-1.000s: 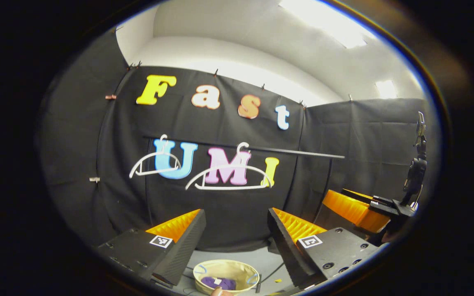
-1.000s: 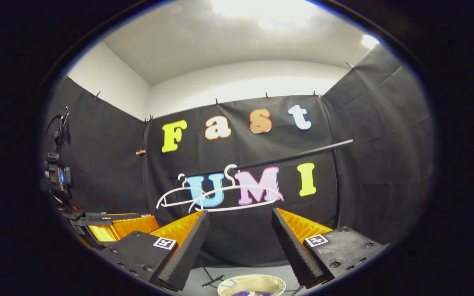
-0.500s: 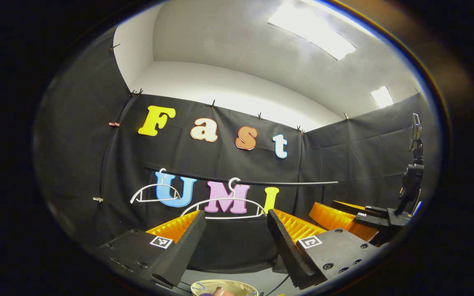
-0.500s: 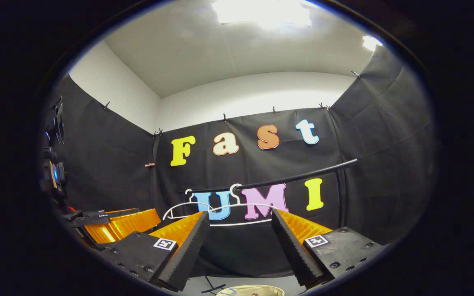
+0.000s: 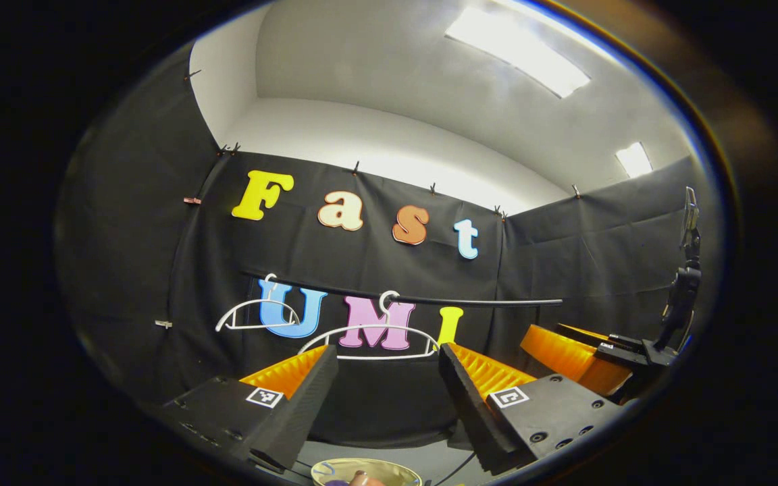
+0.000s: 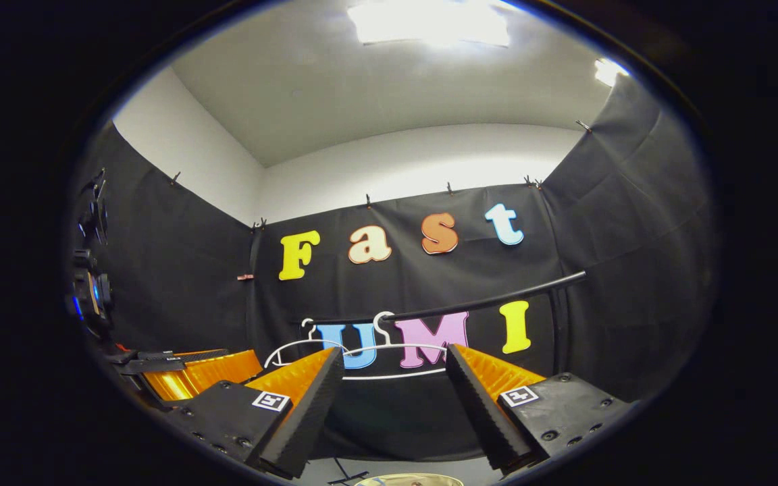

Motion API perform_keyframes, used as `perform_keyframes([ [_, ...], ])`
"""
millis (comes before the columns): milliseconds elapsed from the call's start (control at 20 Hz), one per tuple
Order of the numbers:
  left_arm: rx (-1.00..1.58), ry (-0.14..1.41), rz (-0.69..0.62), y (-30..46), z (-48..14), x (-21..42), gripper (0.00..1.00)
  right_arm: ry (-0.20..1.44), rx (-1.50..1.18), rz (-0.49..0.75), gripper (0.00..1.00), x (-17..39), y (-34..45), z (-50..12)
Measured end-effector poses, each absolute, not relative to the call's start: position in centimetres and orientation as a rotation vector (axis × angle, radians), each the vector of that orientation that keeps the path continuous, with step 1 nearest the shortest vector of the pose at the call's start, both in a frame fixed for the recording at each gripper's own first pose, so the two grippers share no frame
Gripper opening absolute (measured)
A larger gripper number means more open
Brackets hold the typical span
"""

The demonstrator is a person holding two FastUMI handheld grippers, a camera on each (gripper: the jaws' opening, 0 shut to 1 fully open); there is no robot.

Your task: Grasp the clothes on the hanger with both hands and then place them into the laundry hamper below.

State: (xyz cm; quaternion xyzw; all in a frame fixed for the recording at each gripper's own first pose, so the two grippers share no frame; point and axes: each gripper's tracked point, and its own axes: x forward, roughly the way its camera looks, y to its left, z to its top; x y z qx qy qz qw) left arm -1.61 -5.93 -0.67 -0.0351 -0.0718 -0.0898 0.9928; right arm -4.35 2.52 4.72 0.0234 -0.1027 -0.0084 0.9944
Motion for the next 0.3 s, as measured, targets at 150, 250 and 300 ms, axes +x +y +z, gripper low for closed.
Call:
perform_keyframes([
  [150, -0.072, -0.152, -0.189, -6.35, -0.06, -1.69, 0.95, -0.22, 0.048, -0.024, 1.0, -4.42, 2.51, 4.7],
  [250, -0.071, -0.153, -0.192, -6.45, 0.14, -1.68, 0.95, -0.222, 0.047, -0.027, 0.97, -4.33, 2.46, 4.55],
  [300, -0.071, -0.153, -0.193, -6.53, 0.14, -1.61, 0.95, -0.22, 0.048, -0.029, 0.91, -4.28, 2.49, 4.38],
])
